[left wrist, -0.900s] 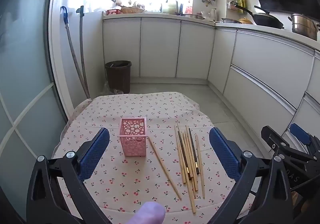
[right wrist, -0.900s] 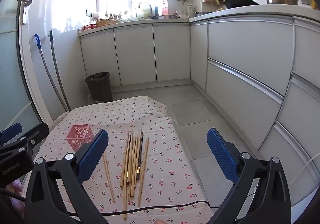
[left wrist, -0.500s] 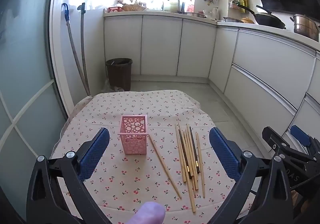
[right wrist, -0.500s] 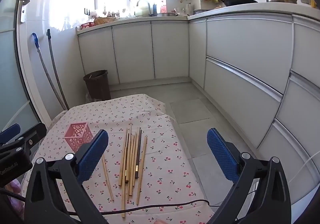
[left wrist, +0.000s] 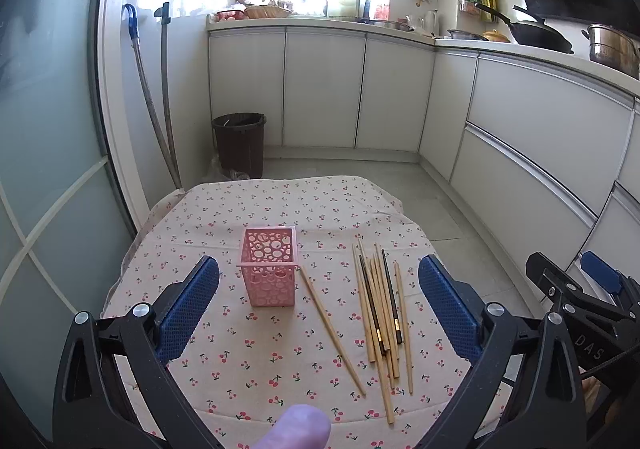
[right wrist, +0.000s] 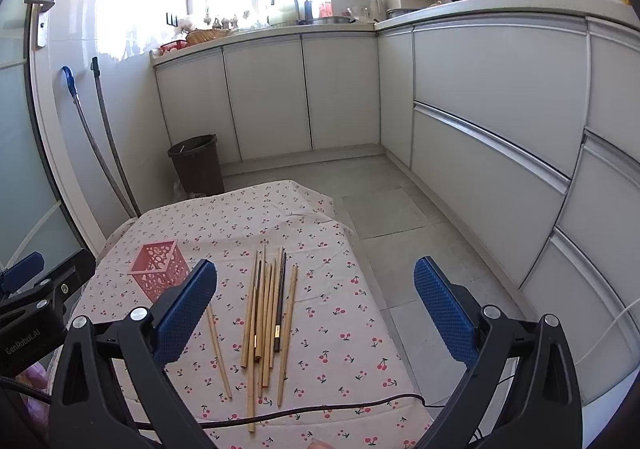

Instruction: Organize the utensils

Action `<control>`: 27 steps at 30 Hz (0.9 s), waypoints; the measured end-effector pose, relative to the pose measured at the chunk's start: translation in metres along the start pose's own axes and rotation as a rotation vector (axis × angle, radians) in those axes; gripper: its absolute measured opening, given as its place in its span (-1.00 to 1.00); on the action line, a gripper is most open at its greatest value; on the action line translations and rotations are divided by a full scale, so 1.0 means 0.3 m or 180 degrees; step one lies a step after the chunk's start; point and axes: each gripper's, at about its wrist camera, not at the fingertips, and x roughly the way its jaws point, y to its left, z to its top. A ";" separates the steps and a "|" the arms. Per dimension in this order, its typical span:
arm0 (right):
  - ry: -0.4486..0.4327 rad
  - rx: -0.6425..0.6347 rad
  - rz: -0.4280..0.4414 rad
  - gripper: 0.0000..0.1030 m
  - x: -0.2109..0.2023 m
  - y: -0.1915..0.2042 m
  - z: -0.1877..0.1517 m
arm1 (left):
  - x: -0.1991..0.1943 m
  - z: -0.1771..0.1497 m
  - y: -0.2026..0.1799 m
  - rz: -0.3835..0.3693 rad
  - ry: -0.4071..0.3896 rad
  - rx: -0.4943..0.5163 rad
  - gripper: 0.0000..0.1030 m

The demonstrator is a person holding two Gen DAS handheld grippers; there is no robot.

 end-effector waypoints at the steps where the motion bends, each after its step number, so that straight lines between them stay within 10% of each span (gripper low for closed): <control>1: 0.0003 0.0002 0.0001 0.87 0.001 0.000 -0.001 | -0.001 -0.001 -0.001 0.0005 0.0000 0.0002 0.86; 27: 0.0065 0.0019 -0.0002 0.87 0.015 0.003 -0.013 | 0.015 0.001 0.003 0.0049 0.0066 0.0024 0.86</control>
